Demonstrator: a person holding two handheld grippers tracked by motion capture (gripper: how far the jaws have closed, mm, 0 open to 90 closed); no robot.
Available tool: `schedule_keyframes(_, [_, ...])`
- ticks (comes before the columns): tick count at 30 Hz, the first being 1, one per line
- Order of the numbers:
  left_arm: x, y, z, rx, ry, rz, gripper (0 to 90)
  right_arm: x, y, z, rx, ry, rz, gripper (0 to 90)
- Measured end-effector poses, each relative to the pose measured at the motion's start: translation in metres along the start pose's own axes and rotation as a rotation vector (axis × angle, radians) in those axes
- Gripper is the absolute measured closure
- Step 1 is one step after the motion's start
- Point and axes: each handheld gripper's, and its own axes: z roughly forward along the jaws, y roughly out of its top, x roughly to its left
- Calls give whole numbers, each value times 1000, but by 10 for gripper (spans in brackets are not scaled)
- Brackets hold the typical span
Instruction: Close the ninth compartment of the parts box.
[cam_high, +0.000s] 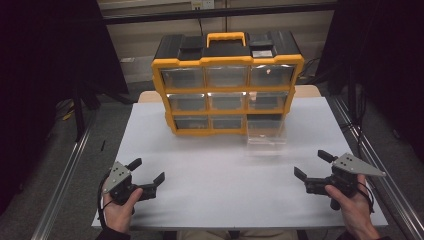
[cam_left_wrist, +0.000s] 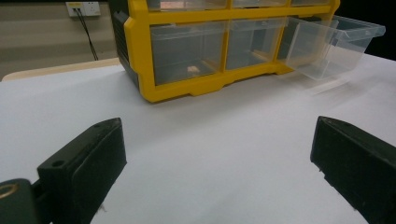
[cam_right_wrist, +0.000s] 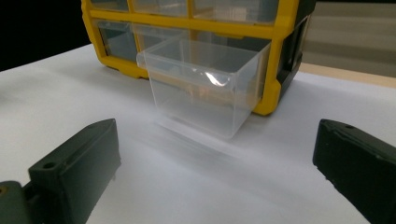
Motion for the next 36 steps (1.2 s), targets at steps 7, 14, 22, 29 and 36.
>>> schedule_keyframes(7, [-2,1,-2,-1,-1,1,31,6,5,10,7,34,-28,2])
schedule_keyframes(14, [-2,1,-2,-1,-2,3,31,10,8,16,12,56,-42,2])
schedule_keyframes(22, [-2,0,-2,-1,-3,1,31,11,10,24,18,59,-45,2])
schedule_keyframes(29, [-3,0,-1,5,-4,3,31,13,14,35,18,61,-52,11])
schedule_keyframes(36, [-3,0,-1,3,-4,2,31,17,20,45,18,81,-54,38])
